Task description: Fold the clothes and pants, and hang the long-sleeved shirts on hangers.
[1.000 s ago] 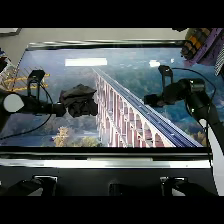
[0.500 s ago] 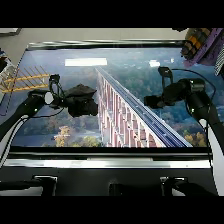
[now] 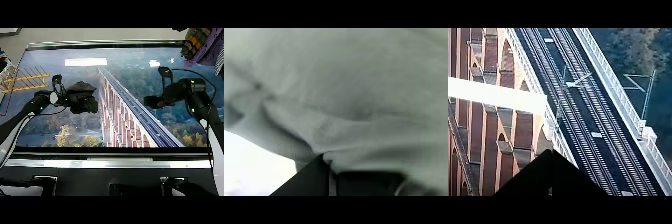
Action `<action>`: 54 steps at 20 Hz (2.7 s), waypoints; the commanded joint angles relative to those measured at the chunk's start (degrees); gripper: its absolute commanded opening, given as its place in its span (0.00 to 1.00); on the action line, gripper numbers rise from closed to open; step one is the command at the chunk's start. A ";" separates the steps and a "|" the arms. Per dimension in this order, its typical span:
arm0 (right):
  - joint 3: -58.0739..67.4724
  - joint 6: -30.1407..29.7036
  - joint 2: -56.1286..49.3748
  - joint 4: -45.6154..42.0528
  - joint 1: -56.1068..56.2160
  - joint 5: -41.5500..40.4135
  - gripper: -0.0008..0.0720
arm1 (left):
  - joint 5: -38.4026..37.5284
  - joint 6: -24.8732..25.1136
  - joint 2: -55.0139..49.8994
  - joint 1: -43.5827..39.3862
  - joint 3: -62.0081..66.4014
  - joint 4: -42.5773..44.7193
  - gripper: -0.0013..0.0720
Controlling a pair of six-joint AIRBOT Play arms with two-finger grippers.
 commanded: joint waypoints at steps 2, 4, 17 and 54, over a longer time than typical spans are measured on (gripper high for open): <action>0.07 0.15 2.82 -0.59 -0.09 -5.22 0.07 | -8.72 11.34 2.51 -4.81 1.44 -16.57 0.04; 0.07 0.17 6.12 -2.99 -0.09 -9.60 0.07 | -10.08 11.96 2.51 -9.55 1.44 -24.24 0.04; 0.07 8.20 29.94 -16.26 -0.07 -19.10 0.10 | -10.10 3.37 0.96 -26.16 1.60 -28.74 0.76; 4.35 -5.20 -29.66 31.17 -5.90 1.25 0.06 | -33.18 3.34 20.11 8.92 -0.70 -13.70 0.75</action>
